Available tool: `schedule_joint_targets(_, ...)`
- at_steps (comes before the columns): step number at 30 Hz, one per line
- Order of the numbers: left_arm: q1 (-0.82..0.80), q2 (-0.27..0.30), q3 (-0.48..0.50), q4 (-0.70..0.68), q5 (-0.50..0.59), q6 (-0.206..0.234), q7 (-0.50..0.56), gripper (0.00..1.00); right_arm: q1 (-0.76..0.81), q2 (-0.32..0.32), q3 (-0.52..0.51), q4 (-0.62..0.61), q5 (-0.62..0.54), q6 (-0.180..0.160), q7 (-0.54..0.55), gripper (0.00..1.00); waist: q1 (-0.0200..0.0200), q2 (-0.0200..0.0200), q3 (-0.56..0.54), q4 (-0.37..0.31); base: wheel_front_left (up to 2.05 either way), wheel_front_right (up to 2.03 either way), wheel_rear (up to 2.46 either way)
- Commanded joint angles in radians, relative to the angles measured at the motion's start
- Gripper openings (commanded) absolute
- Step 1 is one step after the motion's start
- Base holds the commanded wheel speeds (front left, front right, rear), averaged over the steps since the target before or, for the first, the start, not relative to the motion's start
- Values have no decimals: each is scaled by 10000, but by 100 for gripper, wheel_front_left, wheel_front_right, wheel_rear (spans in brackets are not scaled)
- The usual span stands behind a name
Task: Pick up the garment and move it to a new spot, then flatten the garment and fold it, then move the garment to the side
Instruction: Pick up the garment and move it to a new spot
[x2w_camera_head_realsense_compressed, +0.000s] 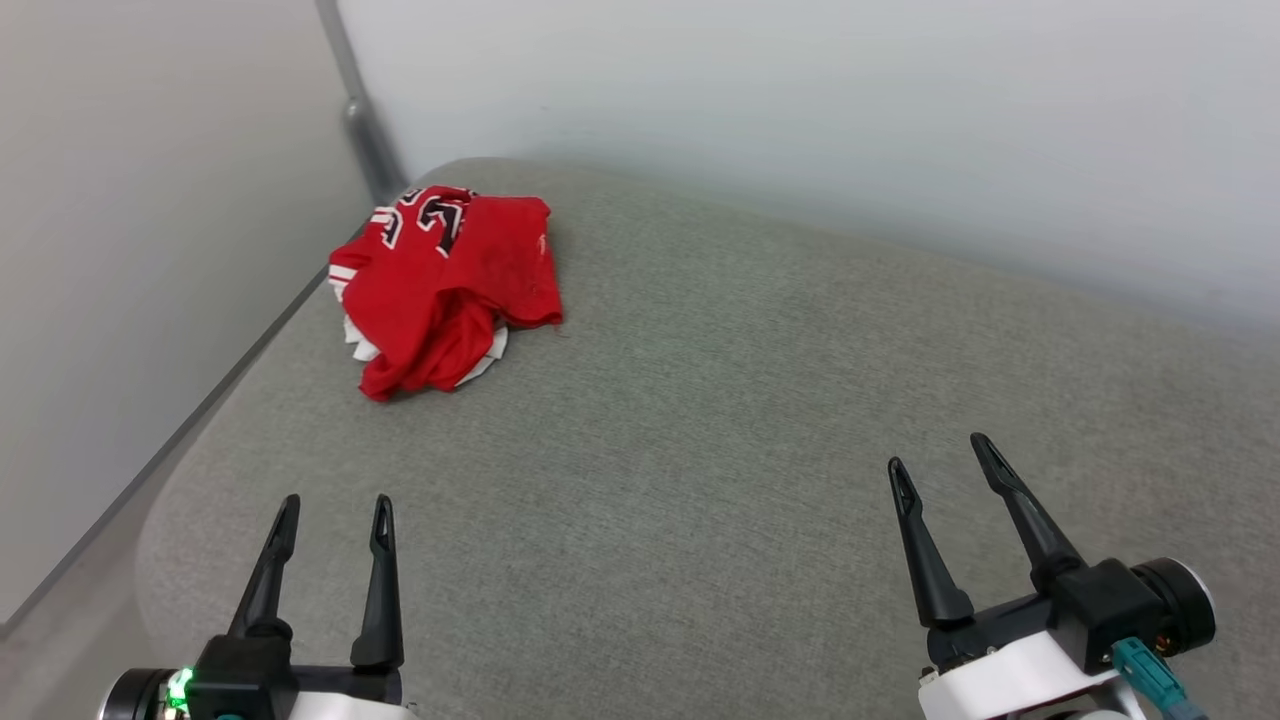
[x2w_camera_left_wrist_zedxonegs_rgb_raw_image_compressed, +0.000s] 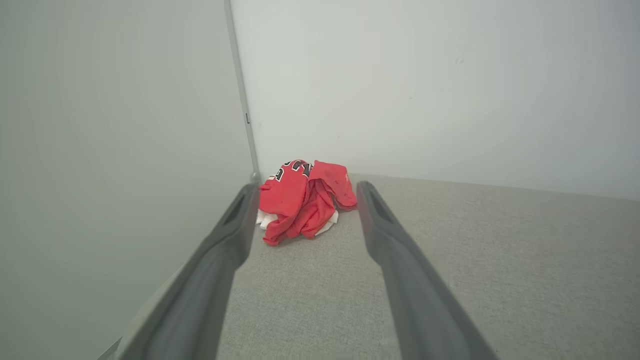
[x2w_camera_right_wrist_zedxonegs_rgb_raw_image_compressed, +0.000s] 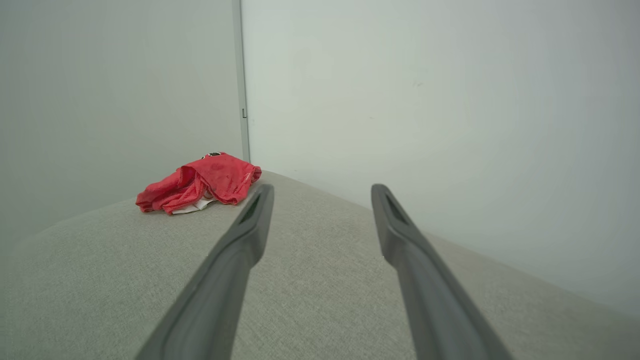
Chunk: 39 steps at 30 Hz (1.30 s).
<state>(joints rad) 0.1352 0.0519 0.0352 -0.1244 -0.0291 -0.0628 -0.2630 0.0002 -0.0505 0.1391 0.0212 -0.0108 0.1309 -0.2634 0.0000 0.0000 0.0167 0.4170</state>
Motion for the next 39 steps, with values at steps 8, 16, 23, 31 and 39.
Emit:
schedule_joint_targets(8, 167, -18, -43, 77, 126, -68, -28, 100, 120, 6, -19, 195, 270, -3, -21, 100, 0, 0, -80, 238, 0, 0, 0)
schedule_joint_targets(16, -153, -20, 302, 347, -531, -263, -26, 100, -139, 6, 58, 113, 87, -3, -21, 100, 0, 0, 268, 24, 0, 0, 0)
schedule_joint_targets(23, -1689, 613, 264, 1264, -1422, -657, -26, 100, -745, 1, -41, -66, -354, -3, -21, 100, 0, 0, 1744, -799, 0, 0, 0)
schedule_joint_targets(31, -4712, 3424, -1357, 2774, -3572, -663, 467, 100, -1488, -115, -186, -513, -1033, -3, -21, 100, 0, 0, 3656, -1561, 0, 0, 0)
schedule_joint_targets(39, -8769, 7277, -3010, 4210, -7795, -666, 4230, 100, -2118, -321, -370, -1040, -1328, -3, -21, 100, 0, 0, 5594, -2478, 0, 0, 0)
